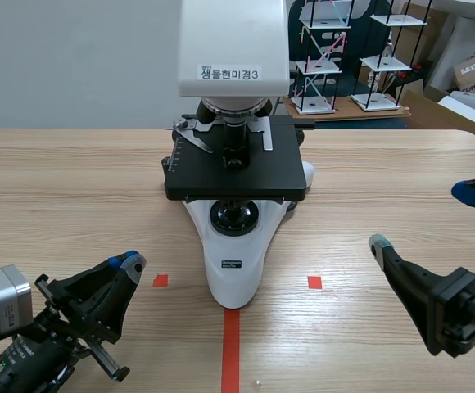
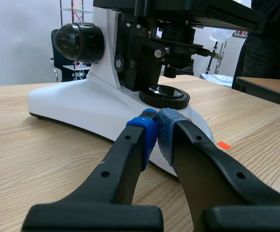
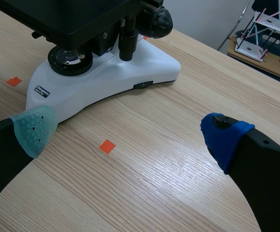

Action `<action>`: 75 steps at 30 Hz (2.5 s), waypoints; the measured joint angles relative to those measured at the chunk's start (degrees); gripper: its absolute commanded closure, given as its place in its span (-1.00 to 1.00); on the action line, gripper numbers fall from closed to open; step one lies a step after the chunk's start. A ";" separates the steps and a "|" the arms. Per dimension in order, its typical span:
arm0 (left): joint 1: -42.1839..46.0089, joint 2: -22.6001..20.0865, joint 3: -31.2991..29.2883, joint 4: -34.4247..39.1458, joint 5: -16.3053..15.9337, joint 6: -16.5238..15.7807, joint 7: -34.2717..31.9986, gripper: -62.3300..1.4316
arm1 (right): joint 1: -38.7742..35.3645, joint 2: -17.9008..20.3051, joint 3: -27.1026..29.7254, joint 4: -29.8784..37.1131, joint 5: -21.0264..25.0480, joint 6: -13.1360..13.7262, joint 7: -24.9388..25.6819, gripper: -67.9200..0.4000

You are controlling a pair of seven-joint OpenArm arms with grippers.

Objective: Return to the home posture

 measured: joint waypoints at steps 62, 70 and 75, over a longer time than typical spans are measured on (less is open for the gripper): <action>0.00 0.00 0.00 0.00 0.00 0.00 0.24 0.84 | 0.00 0.00 0.00 0.00 0.00 0.00 0.00 -1.00; 0.00 0.00 0.00 0.00 0.00 0.00 -0.09 0.84 | 0.00 0.00 0.00 0.00 0.00 0.00 0.00 -1.00; 3.65 -0.76 -1.92 4.66 -1.97 -0.79 -0.68 0.82 | 0.00 0.00 0.00 0.00 0.00 0.00 0.00 -1.00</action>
